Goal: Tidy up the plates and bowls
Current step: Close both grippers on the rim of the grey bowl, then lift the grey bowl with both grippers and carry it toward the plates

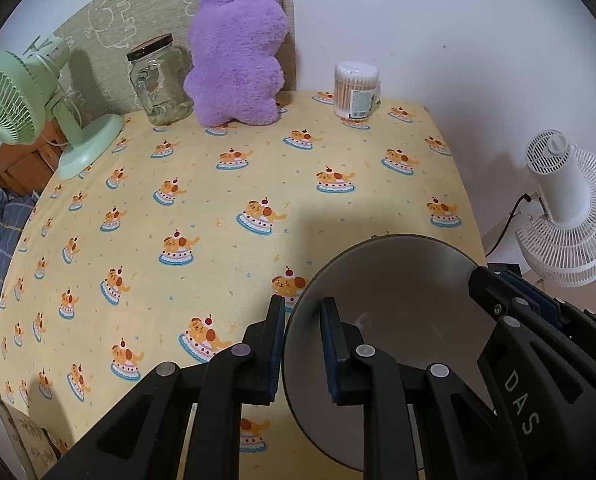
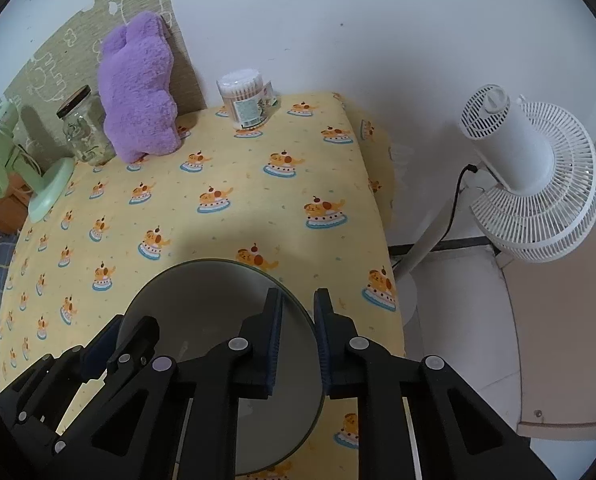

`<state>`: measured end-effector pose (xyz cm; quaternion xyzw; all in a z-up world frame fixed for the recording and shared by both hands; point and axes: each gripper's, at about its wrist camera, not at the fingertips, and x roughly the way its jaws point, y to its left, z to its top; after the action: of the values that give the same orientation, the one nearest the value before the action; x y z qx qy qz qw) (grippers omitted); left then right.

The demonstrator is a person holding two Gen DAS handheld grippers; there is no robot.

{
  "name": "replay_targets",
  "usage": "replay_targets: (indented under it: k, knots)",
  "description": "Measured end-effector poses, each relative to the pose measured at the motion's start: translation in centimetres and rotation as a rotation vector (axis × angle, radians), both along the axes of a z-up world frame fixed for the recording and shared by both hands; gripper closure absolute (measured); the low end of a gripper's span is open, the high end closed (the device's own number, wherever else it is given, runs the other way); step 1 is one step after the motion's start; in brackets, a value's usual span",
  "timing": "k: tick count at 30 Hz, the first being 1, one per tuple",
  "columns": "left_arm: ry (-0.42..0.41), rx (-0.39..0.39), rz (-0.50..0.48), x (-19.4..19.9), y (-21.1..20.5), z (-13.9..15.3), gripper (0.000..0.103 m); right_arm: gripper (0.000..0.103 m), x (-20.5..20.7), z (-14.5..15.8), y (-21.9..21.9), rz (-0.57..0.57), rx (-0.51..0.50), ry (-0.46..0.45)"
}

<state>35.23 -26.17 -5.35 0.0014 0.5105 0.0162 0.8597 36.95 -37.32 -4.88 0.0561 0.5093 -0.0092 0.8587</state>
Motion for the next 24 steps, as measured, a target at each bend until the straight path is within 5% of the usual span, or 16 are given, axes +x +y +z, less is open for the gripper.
replay_targets:
  k: [4,5,13,15,16,18,19,24]
  knots:
    - [-0.002,-0.034,-0.005,-0.1,0.2,0.4,0.091,0.086,-0.1,0.5,0.1,0.004,-0.003,-0.009]
    - [-0.007,-0.050,-0.010,-0.1,0.3,0.6,0.093,0.100,-0.1,0.7,0.2,0.008,0.001,-0.017]
    - [-0.009,0.008,-0.019,-0.4,0.2,0.7,0.093,0.100,-0.1,0.6,0.2,-0.003,0.027,0.011]
    - [-0.002,0.007,-0.017,-0.6,0.2,0.6,0.084,0.097,-0.3,0.8,0.3,0.008,0.008,0.002]
    - [0.006,0.001,-0.011,-0.6,0.3,0.4,0.078,0.091,-0.4,0.8,0.4,0.014,0.006,0.005]
    - [0.015,0.004,-0.006,-0.7,0.3,0.2,0.073,0.057,-0.5,0.8,0.5,0.029,-0.001,0.007]
    - [0.018,-0.001,-0.003,-0.7,0.3,0.1,0.072,0.029,-0.7,0.8,0.4,0.022,-0.011,0.008]
    - [0.032,0.012,-0.020,-0.8,0.0,-0.5,0.067,0.025,-1.1,0.2,-0.2,-0.001,0.016,0.007]
